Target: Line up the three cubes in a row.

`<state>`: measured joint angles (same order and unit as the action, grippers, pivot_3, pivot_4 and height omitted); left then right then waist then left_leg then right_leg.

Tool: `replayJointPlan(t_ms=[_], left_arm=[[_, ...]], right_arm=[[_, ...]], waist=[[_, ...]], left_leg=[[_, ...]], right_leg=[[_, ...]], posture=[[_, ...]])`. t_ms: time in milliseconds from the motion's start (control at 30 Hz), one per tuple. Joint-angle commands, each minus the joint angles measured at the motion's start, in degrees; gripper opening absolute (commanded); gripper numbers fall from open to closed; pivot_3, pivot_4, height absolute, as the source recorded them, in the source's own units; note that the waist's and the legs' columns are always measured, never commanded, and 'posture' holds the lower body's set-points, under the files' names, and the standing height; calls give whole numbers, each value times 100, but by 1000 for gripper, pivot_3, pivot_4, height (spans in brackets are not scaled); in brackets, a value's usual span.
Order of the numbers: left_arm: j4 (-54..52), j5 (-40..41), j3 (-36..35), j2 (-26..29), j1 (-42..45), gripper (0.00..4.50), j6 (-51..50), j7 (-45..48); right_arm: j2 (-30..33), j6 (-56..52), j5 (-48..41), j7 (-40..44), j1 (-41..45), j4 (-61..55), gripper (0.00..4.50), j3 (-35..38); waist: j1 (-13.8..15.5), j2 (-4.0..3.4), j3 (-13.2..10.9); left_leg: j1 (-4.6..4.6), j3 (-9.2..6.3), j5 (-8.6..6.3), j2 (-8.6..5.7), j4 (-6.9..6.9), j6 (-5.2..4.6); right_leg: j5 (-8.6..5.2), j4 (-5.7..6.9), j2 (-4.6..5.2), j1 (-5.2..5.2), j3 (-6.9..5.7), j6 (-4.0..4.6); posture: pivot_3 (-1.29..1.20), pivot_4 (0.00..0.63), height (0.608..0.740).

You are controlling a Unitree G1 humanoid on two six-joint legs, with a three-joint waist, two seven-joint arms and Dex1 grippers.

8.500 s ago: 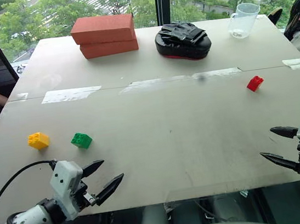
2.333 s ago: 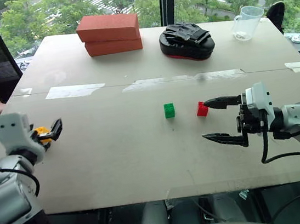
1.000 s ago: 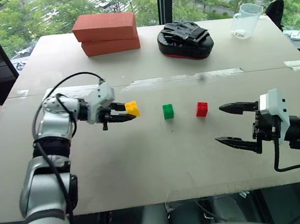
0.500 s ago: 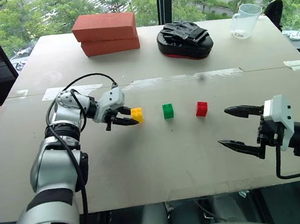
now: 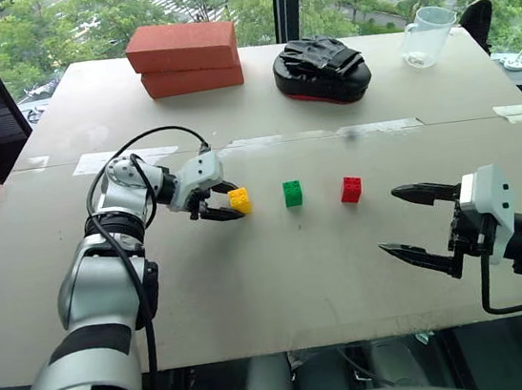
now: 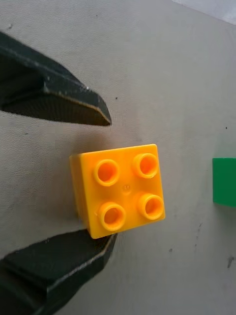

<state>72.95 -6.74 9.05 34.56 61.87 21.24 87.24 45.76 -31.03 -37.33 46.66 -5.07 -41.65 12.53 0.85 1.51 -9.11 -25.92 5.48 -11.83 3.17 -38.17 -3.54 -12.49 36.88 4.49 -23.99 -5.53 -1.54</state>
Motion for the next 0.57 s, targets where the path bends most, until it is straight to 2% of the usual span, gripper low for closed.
replayJointPlan(t_ms=[33,133,167,233,300,367,433,467,500,567], left_arm=[[-443,484,-469,331,-141,3704,-339,272],[-1051,794,-701,488,-537,3704,-646,387],[-1701,1025,-845,607,-947,3704,-1040,386],[-3928,1707,-1501,926,-2502,3704,-2304,-26],[-6049,2293,-2361,1001,-4125,3704,-3492,-724],[-7534,2719,-3094,808,-5387,3704,-4378,-1449],[-8620,3048,-3616,500,-6488,3704,-4867,-2013],[-9016,3250,-3846,313,-6895,3704,-5121,-2287],[-9288,3343,-4009,178,-7285,3704,-5245,-2469],[-9606,3499,-4281,-52,-7821,3704,-5382,-2763]], right_arm=[[-24,20,-135,-108,-237,-190,4500,395],[-67,108,-100,-126,-481,-150,4500,535],[-102,141,-82,-135,-616,-128,4500,622],[-169,227,116,-185,-994,-20,4500,868],[-199,397,380,-191,-1282,177,4500,1108],[-232,605,579,-164,-1422,457,4500,1287],[-268,793,614,14,-1559,777,4500,1429],[-299,941,674,116,-1644,925,4500,1461],[-347,1139,771,222,-1749,1116,4500,1487],[-434,1432,917,326,-1892,1503,4500,1585]], waist=[[-2,0,0],[-15,0,0],[-16,-3,1],[-41,-9,4],[-142,-13,5],[-204,-7,4],[-136,-11,1],[-120,-13,0],[18,-44,15],[19,-45,15]], left_leg=[[-1,-1,0,1,0,0],[2,2,-1,2,3,0],[3,2,-1,2,2,1],[12,7,-1,5,6,1],[14,13,-2,8,9,2],[23,4,-4,4,9,10],[23,1,-9,2,9,11],[24,-8,-26,1,9,31],[21,-22,-27,0,8,34],[43,-45,-28,-2,9,36]], right_leg=[[2,0,-1,-1,-1,-1],[7,2,-1,-1,5,-1],[9,3,-1,0,5,1],[13,2,4,3,18,12],[13,-1,14,-2,40,12],[10,-1,39,9,60,3],[1,-7,47,12,59,10],[-10,-8,50,9,44,-10],[-11,-11,53,11,26,-11],[-14,-13,62,41,-1,-10]], posture=[[0,150,740],[0,150,740],[0,150,740],[0,150,740],[0,150,740],[0,150,740],[0,150,740],[0,150,740],[0,150,740],[0,150,740]])
